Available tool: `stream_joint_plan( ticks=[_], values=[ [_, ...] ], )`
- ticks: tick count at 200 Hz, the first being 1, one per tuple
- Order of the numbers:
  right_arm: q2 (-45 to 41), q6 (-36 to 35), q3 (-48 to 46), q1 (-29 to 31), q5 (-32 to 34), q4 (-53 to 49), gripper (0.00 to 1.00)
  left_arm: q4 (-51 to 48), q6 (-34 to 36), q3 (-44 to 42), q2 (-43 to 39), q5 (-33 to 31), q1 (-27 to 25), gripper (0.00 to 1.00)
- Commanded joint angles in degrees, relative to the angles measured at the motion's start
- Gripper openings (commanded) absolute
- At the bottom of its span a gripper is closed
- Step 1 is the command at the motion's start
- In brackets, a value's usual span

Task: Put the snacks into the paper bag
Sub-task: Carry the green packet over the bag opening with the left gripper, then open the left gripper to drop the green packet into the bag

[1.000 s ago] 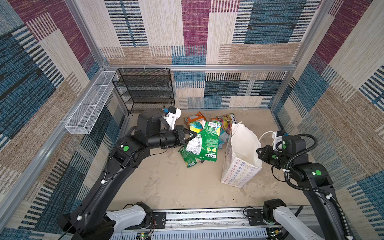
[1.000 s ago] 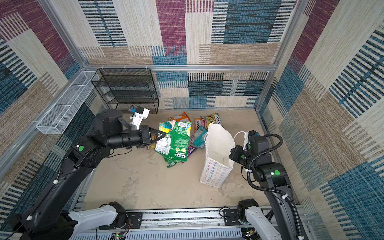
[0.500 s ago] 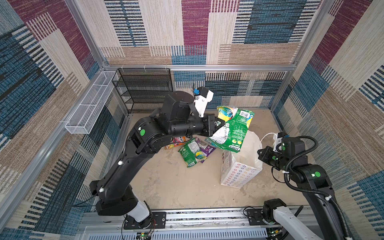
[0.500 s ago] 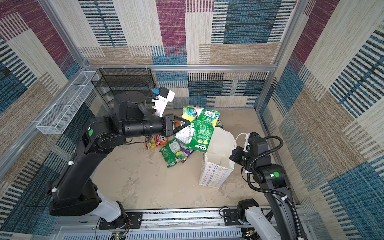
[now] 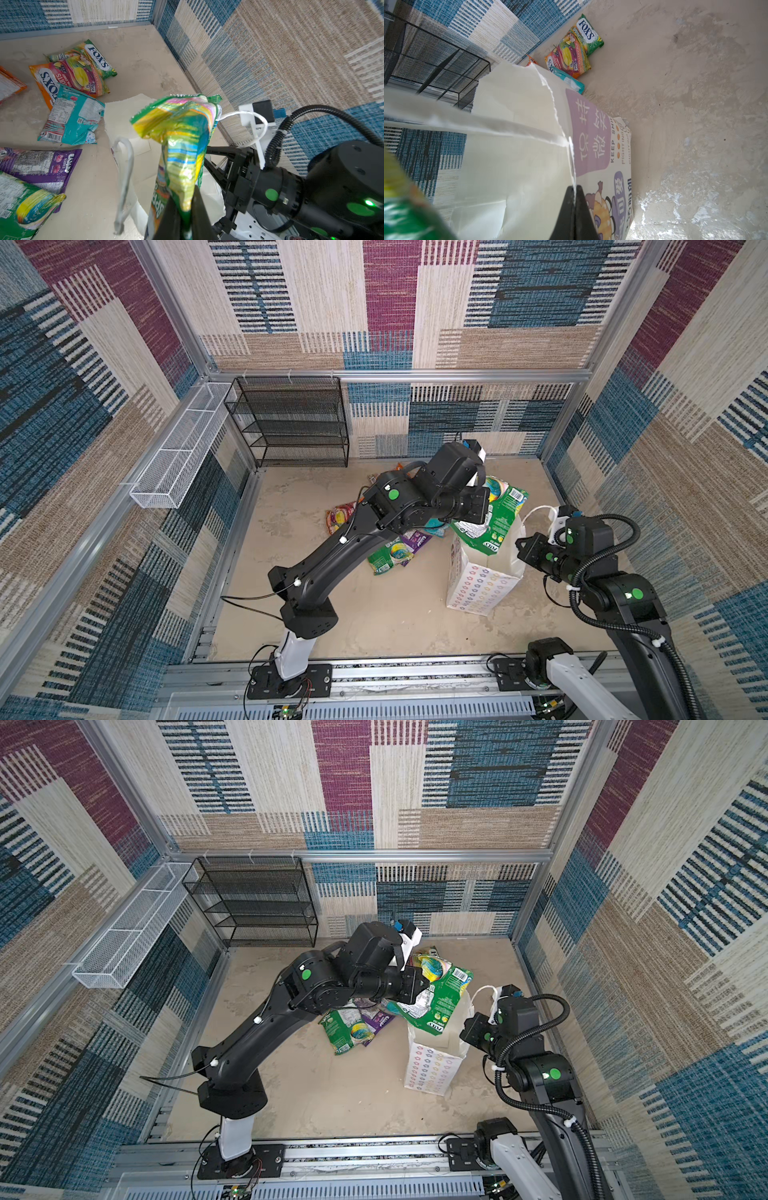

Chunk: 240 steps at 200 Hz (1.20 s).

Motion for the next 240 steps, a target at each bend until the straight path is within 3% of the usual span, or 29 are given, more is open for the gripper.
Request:
stream_joint_plan(
  ticks=[1, 59, 187, 218, 240],
  values=[
    [-0.5, 1.4, -0.6, 0.1, 0.1, 3.0, 0.0, 0.2, 0.5, 1.4, 2.7, -4.6, -0.7, 0.0],
    [-1.4, 3.1, -1.0, 0.1, 2.1, 4.8, 0.0, -3.4, -2.0, 1.1, 5.1, -10.7, -4.0, 0.0],
    [-3.6, 5.6, -5.3, 0.1, 0.6, 9.9, 0.0, -4.1, -9.2, 2.2, 9.9, -13.1, -4.8, 0.0],
    [-4.2, 5.6, -5.7, 0.1, 0.6, 10.0, 0.0, -4.1, -10.0, 3.6, 11.3, -11.4, -4.5, 0.18],
    [-4.2, 5.5, -5.7, 0.1, 0.9, 10.0, 0.0, -3.4, -9.6, 4.6, 11.1, -10.0, -4.4, 0.37]
  ],
)
